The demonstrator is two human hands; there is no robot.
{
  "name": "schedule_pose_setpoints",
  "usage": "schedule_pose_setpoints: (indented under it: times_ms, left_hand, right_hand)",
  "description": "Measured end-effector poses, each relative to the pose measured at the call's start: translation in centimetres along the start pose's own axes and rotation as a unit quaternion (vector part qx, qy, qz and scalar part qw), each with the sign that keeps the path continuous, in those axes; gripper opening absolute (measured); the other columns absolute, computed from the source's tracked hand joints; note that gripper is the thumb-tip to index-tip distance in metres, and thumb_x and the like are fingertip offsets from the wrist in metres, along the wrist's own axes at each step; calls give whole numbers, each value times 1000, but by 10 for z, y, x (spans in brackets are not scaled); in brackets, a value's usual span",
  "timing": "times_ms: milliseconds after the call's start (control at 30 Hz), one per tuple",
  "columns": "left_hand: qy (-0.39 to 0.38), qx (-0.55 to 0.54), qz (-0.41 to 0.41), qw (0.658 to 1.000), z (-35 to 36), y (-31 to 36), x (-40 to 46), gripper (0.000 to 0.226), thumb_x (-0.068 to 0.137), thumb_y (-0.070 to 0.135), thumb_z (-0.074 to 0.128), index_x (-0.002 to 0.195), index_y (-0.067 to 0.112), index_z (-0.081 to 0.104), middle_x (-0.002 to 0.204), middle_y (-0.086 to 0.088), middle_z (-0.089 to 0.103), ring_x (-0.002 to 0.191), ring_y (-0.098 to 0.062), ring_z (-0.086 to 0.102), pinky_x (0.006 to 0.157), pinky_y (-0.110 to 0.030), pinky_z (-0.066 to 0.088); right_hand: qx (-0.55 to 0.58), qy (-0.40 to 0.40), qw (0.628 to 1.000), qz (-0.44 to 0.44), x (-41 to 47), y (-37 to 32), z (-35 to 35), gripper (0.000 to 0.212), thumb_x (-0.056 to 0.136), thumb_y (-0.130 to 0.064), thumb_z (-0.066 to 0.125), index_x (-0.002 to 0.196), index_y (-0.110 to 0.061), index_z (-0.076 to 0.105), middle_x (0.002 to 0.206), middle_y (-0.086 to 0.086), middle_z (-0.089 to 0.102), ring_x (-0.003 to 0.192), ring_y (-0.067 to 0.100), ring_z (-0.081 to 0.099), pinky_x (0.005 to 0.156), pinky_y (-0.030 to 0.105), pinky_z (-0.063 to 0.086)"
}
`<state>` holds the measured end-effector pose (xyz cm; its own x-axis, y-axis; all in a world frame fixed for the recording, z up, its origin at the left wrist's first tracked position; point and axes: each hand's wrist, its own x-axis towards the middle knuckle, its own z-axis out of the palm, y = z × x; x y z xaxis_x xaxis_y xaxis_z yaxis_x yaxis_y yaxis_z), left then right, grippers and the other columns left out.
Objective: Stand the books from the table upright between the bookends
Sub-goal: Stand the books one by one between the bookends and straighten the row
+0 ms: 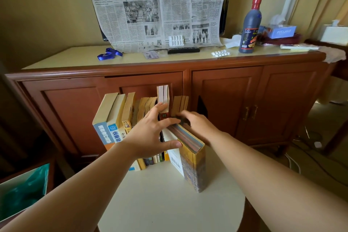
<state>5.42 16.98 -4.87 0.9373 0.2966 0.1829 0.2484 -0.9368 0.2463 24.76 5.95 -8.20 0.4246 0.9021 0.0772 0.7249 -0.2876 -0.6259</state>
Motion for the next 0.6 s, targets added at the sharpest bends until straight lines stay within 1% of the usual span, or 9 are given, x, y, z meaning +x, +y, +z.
schedule_pose_setpoints:
  times_ms: [100,167,300,333,400,467,500,533,600]
  left_hand:
    - [-2,-3,3,1000,-1,-1,-1,81,78,88,54,149,50,46,169,16,-2,160,-18,7,121,-46,34]
    - [-4,-6,3,1000,-2,-1,-2,81,78,87,55,149,50,46,170,14,-2,160,-19,8,121,-45,34]
    - [-9,-2,-3,1000,-3,0,0,82,78,86,57,150,51,44,169,15,-1,160,-18,6,122,-43,32]
    - [-8,0,-6,1000,-3,0,0,82,78,86,58,150,51,44,169,15,0,160,-19,7,122,-43,33]
    - [-4,5,-11,1000,-3,0,0,83,76,86,59,150,51,44,168,15,1,159,-19,10,120,-42,34]
    - [-5,6,-17,1000,-3,1,0,85,75,87,58,150,51,44,168,15,3,158,-19,11,120,-44,35]
    - [-8,3,-18,1000,-4,1,1,85,76,87,59,151,51,44,167,15,4,158,-19,12,121,-44,34]
    - [-11,-3,-16,1000,-5,1,1,83,78,85,60,151,50,43,166,15,5,158,-18,12,121,-44,34]
    - [-11,-36,-1,999,-9,-2,0,74,87,72,62,154,47,41,165,15,11,156,-17,17,123,-44,34]
  right_hand:
    - [27,43,999,-8,0,-6,2,22,102,-32,59,124,-30,56,124,3,63,110,21,62,90,39,55]
    - [71,44,996,-9,-3,-4,3,24,99,-38,64,122,-33,59,120,-3,67,108,16,64,89,36,55]
    - [179,4,984,16,-16,-7,5,45,102,-45,57,146,-39,47,140,-12,56,128,11,54,93,25,48]
    - [217,15,975,35,-25,-12,5,50,102,-50,54,150,-40,43,142,-13,51,129,10,50,93,23,47]
    - [311,49,946,84,-51,-18,5,62,95,-74,44,149,-43,42,139,-16,49,132,11,47,102,33,48]
    - [345,66,935,56,-86,-14,9,79,79,-91,43,144,-46,47,135,-23,53,131,6,51,107,37,49]
    - [337,60,939,26,-103,-14,14,78,77,-86,57,142,-44,48,132,-25,58,125,2,56,101,30,52]
    - [322,49,946,7,-118,-14,21,73,78,-69,75,140,-40,50,124,-25,64,117,-1,62,92,22,54]
    - [268,82,960,-5,-132,-9,41,55,80,-34,88,126,-32,58,104,-25,70,99,-1,68,76,17,53]
